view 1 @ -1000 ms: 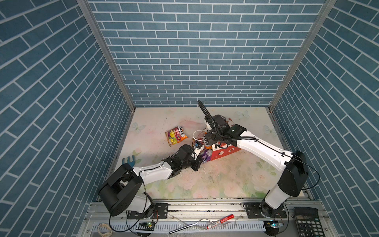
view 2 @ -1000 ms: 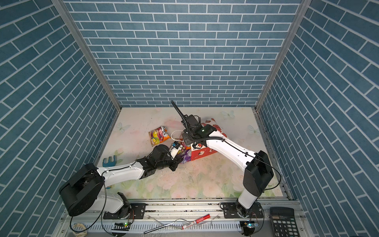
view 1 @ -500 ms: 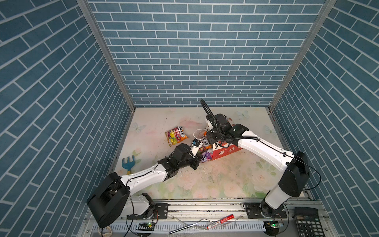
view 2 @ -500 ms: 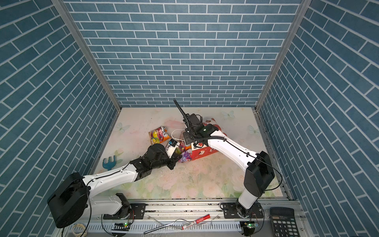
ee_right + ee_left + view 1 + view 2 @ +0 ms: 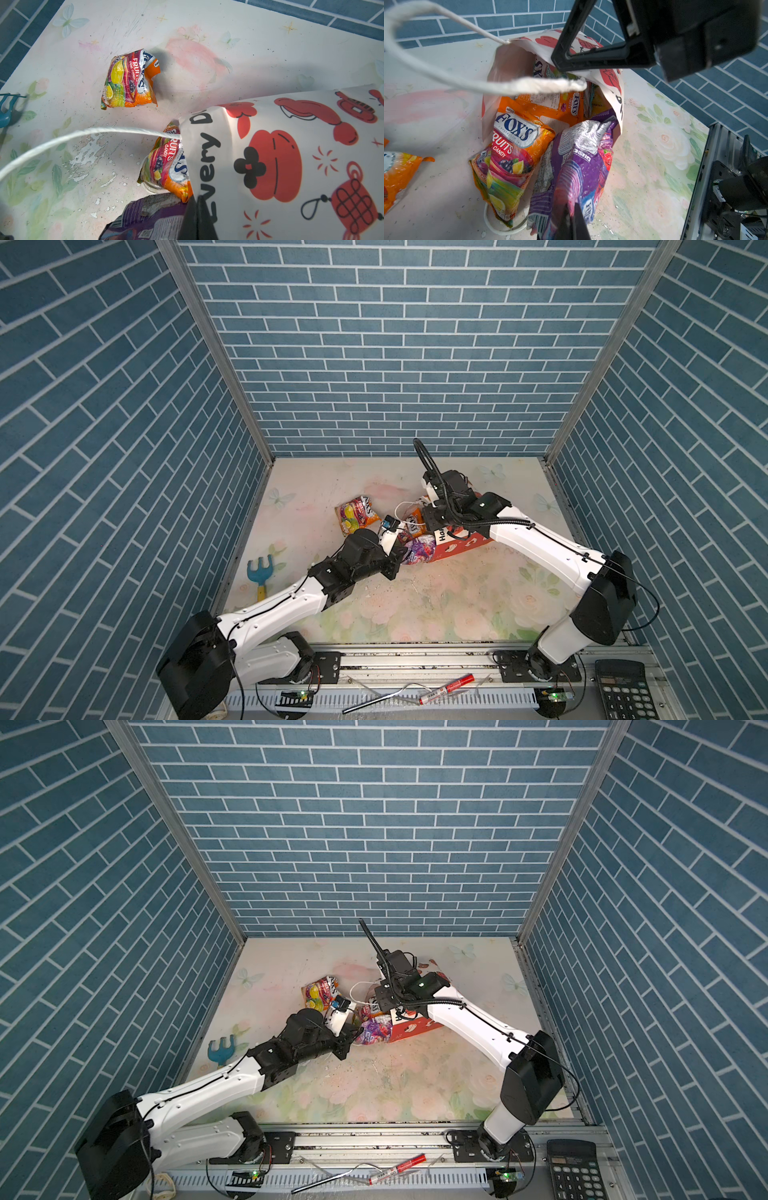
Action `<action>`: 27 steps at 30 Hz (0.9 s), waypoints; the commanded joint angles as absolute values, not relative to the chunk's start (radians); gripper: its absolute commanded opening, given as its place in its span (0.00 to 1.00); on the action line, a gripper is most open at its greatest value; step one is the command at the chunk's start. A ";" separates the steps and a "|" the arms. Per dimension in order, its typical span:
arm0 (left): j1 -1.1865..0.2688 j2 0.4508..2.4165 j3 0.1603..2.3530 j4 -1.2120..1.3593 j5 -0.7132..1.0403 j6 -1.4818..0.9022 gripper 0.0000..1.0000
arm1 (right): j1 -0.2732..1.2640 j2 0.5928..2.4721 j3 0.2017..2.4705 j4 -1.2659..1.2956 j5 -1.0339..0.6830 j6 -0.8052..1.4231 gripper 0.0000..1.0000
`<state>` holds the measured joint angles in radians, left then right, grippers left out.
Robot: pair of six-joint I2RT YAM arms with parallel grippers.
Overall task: Take the snacks out of the paper bag
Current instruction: 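Lower the left gripper onto the purple packet at the bag mouth and grasp it, then pull the purple packet out of the bag with the left gripper, away from the bag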
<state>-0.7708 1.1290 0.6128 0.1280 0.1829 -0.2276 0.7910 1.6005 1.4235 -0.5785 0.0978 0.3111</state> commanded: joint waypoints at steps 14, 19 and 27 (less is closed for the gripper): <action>-0.774 1.011 0.633 0.162 0.118 -0.251 0.00 | 0.766 1.545 1.402 -0.542 0.074 0.346 0.00; -0.773 0.987 0.635 0.154 0.114 -0.260 0.00 | 0.753 1.541 1.396 -0.534 0.055 0.345 0.00; -0.773 0.946 0.628 0.132 0.060 -0.258 0.00 | 0.710 1.504 1.371 -0.503 0.008 0.377 0.00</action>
<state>-0.7708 0.9707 0.6128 0.1162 0.1040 -0.2646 0.7261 1.5459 1.3754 -0.5358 0.0147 0.3416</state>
